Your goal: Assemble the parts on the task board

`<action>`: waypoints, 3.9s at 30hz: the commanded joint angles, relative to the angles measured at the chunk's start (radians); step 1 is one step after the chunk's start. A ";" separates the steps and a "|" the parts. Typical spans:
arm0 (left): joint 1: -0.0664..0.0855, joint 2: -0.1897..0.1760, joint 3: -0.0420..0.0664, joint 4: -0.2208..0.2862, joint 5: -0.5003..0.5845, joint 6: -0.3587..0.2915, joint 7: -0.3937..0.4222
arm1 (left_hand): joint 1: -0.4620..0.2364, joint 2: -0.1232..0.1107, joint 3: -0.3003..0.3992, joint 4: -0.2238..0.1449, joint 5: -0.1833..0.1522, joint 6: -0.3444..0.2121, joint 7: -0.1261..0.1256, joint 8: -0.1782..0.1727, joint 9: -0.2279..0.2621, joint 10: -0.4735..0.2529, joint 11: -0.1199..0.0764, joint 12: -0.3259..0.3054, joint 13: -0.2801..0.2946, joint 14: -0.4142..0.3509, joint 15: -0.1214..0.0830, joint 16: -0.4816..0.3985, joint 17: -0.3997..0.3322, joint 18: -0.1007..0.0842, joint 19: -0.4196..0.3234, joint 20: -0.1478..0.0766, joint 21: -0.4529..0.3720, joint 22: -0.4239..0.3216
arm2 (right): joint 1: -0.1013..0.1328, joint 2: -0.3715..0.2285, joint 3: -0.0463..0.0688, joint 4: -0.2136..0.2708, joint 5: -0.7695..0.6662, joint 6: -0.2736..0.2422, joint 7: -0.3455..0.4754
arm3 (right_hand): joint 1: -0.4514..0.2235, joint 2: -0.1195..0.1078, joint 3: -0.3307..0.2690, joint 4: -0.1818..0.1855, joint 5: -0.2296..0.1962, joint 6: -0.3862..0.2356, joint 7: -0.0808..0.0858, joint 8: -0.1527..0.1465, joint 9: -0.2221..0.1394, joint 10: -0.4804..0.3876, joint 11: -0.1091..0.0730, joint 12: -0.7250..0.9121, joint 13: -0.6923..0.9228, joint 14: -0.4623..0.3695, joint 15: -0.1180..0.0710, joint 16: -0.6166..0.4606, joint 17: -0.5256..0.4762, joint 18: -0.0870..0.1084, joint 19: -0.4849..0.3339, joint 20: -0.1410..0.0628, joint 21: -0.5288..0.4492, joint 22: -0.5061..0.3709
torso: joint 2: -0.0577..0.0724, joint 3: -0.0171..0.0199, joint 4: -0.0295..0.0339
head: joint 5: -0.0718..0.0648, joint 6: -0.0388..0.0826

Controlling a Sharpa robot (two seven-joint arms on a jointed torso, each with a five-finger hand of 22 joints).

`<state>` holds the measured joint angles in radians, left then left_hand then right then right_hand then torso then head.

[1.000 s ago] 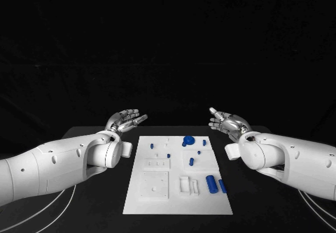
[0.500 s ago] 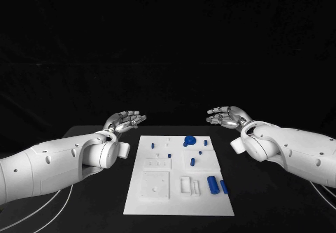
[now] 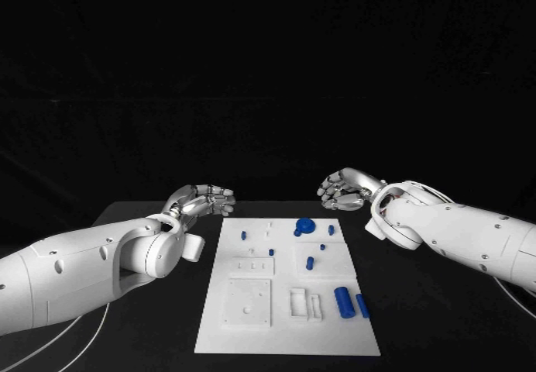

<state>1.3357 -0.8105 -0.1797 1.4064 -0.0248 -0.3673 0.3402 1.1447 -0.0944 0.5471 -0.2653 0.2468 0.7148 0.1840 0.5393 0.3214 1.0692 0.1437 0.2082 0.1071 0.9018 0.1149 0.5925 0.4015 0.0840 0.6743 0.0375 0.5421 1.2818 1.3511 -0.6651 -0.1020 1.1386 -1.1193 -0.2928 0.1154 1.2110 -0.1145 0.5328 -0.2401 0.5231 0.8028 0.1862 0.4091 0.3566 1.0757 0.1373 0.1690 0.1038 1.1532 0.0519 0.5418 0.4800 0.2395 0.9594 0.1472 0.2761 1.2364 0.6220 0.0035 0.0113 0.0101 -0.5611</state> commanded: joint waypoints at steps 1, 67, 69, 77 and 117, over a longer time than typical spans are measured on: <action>0.009 -0.011 0.001 0.027 -0.006 0.090 -0.015 | -0.049 0.005 -0.014 0.019 -0.004 0.007 0.000 -0.006 0.001 0.009 -0.001 0.002 -0.003 0.004 -0.002 0.002 0.003 -0.004 0.006 -0.003 0.005 0.001 | 0.007 0.005 0.001 0.006 -0.269 0.081 -0.020 | -0.046 -0.024 -0.013 -0.055 -0.039 0.045 -0.013 0.005 0.008 0.063 -0.035 -0.021 0.002 0.203 -0.062 0.193 0.140 0.022 0.257 -0.101 0.142 0.046 | 0.026 0.0004 0.0193 | -0.008 0.011; 0.053 -0.071 0.001 0.167 0.030 0.134 -0.064 | -0.274 0.011 -0.168 0.066 -0.187 0.014 -0.002 -0.050 0.009 0.021 -0.003 -0.023 -0.034 -0.001 -0.005 -0.015 0.010 -0.015 0.000 -0.027 -0.016 -0.017 | 0.017 0.078 0.000 0.000 -0.691 0.093 -0.125 | 0.015 -0.038 -0.010 -0.053 -0.343 0.125 -0.038 -0.039 0.024 0.132 -0.045 -0.099 0.032 0.163 -0.073 0.575 0.302 0.022 0.348 -0.165 0.447 0.093 | 0.151 -0.0048 0.0604 | -0.039 0.055; 0.053 -0.069 0.001 0.161 0.030 0.136 -0.064 | -0.271 0.012 -0.169 0.062 -0.187 0.014 -0.002 -0.051 0.009 0.021 -0.003 -0.024 -0.034 -0.002 -0.005 -0.015 0.010 -0.015 0.000 -0.027 -0.016 -0.017 | 0.017 0.075 0.000 0.001 -0.691 0.094 -0.125 | 0.015 -0.044 -0.003 -0.053 -0.343 0.127 -0.038 -0.040 0.025 0.133 -0.045 -0.099 0.033 0.162 -0.074 0.575 0.299 0.022 0.346 -0.164 0.447 0.093 | 0.152 -0.0048 0.0598 | -0.037 0.054; 0.053 -0.070 0.001 0.153 0.030 0.140 -0.069 | -0.268 0.013 -0.169 0.058 -0.187 0.015 -0.001 -0.052 0.010 0.021 -0.003 -0.024 -0.034 -0.002 -0.005 -0.016 0.010 -0.016 0.000 -0.027 -0.017 -0.018 | 0.017 0.075 0.000 0.003 -0.692 0.097 -0.122 | 0.010 -0.046 0.013 -0.052 -0.348 0.136 -0.040 -0.039 0.027 0.146 -0.049 -0.094 0.039 0.162 -0.077 0.579 0.293 0.022 0.346 -0.162 0.452 0.092 | 0.158 -0.0055 0.0595 | -0.039 0.058; 0.053 -0.067 0.001 0.145 0.030 0.149 -0.085 | -0.254 0.024 -0.170 0.040 -0.186 0.015 -0.001 -0.055 0.012 0.021 -0.002 -0.027 -0.035 -0.001 -0.005 -0.018 0.011 -0.017 0.001 -0.027 -0.017 -0.019 | 0.016 0.079 0.001 0.055 -0.685 0.029 -0.186 | -0.075 -0.029 0.225 -0.021 -0.474 0.250 -0.085 -0.013 0.095 0.257 -0.105 -0.050 0.212 0.156 -0.131 0.610 0.254 0.022 0.350 -0.185 0.515 0.090 | 0.172 -0.0069 0.0594 | -0.041 0.070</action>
<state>1.3866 -0.8799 -0.1797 1.5510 0.0012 -0.2359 0.2532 0.8856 -0.0722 0.3778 -0.2190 0.0550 0.7219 0.1840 0.4873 0.3322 1.0860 0.1411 0.1848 0.0731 0.9031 0.1136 0.5807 0.4112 0.0586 0.6756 0.0144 0.5302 1.2642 1.3702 -0.5882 -0.1002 1.1905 -1.7978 -0.2220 -0.0384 1.1299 -0.1517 0.7551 -0.2624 0.0531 1.0462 0.0985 0.3891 0.4502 1.3162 0.0393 0.1129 0.3093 1.3373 -0.0466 1.1454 0.7347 0.1981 1.3037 -0.0269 0.7871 1.3075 0.7926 -0.0034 0.0699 -0.0313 -0.4936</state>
